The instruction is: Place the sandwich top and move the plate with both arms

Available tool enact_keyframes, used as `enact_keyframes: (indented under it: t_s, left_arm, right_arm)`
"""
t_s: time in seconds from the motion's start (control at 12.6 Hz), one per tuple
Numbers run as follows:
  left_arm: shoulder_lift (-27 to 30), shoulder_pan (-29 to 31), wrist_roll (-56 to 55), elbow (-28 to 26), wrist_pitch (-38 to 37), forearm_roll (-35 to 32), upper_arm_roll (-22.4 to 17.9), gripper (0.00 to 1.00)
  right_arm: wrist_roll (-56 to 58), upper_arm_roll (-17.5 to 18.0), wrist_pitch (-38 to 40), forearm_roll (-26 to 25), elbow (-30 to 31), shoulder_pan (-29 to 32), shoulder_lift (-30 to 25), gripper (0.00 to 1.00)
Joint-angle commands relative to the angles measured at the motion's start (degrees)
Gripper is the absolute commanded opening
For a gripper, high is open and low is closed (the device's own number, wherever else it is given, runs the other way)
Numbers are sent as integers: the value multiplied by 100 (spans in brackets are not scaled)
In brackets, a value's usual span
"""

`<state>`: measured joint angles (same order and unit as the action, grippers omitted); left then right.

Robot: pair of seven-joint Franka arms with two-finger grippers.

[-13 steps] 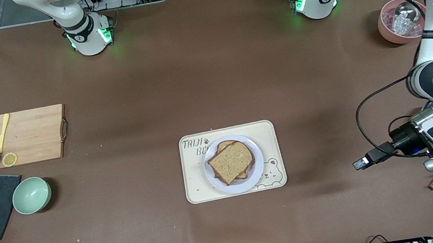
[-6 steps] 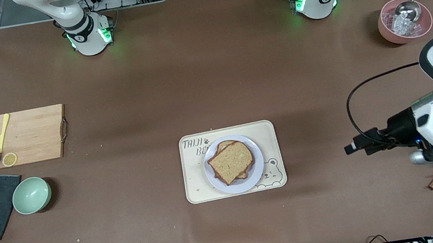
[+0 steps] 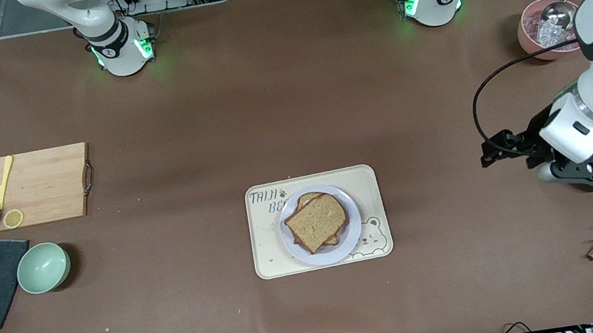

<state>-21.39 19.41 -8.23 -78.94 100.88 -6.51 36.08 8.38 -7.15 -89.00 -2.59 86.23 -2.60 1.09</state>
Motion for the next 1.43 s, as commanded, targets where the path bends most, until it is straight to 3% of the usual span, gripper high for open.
enact_keyframes:
  t_s: [0.0,0.24,0.63,1.11,1.19,1.35]
  left_arm:
    - [503,63,-65,-43,-297,-369,-109,100]
    - [845,264,-56,1,-1051,-334,-153,100]
    - [1233,529,-29,-17,-1290,-325,-163,100]
    - [1313,503,-12,-25,-1369,-202,-206,100]
    - [1417,277,-12,-43,-1369,-193,-511,100]
    - [1611,-758,-12,-113,-1413,77,-1729,100]
  right_arm:
    - [-65,3,67,75,-36,-4,-13,100]
    - [-65,-6,67,75,-36,5,-4,100]
    - [-65,-6,67,83,-36,5,-4,100]
    - [-65,-6,58,83,-36,5,5,100]
    - [-65,-6,58,83,-36,14,5,100]
    - [-65,-6,58,83,-36,5,5,100]
